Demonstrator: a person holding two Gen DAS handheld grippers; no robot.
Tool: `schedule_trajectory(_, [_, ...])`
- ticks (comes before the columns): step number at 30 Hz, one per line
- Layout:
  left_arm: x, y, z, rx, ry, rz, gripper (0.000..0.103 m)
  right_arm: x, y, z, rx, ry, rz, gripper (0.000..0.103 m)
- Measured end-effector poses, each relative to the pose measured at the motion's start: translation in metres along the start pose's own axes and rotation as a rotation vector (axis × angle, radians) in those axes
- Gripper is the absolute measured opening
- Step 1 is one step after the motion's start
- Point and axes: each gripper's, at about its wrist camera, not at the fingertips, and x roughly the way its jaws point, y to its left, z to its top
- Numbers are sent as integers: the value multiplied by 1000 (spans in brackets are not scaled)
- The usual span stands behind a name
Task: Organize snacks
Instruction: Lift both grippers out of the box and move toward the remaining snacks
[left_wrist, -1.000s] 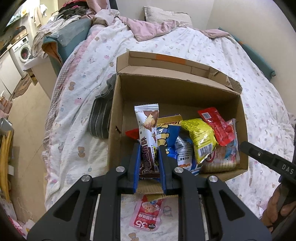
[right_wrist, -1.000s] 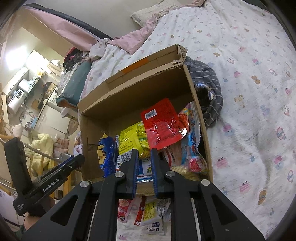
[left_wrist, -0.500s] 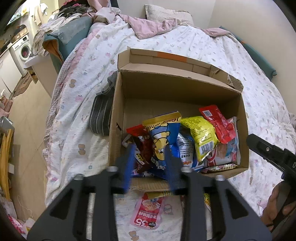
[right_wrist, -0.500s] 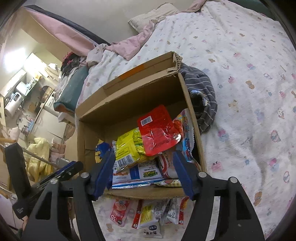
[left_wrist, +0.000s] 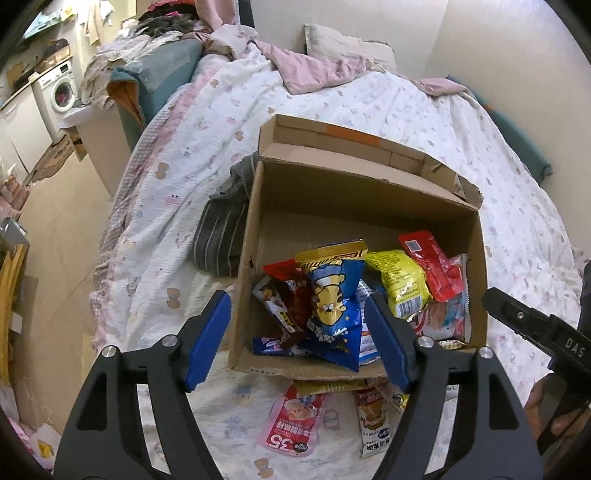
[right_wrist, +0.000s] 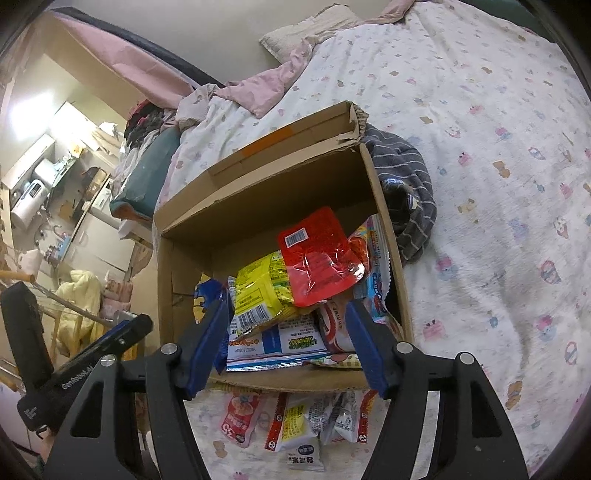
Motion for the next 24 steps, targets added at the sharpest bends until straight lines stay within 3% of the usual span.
schedule_trajectory(5, [-9, 0, -7, 13, -16, 19, 72, -6, 2, -3, -20, -2, 10, 70])
schedule_trajectory(8, [-15, 0, -10, 27, -23, 27, 72, -13, 4, -8, -44, -13, -7, 75])
schedule_trajectory(16, [-37, 3, -22, 44, -64, 26, 72, -28, 2, -24, -76, 1, -17, 75])
schedule_trajectory(24, [-42, 11, -44, 18, -22, 16, 72, -45, -7, -42, -81, 7, -45, 75])
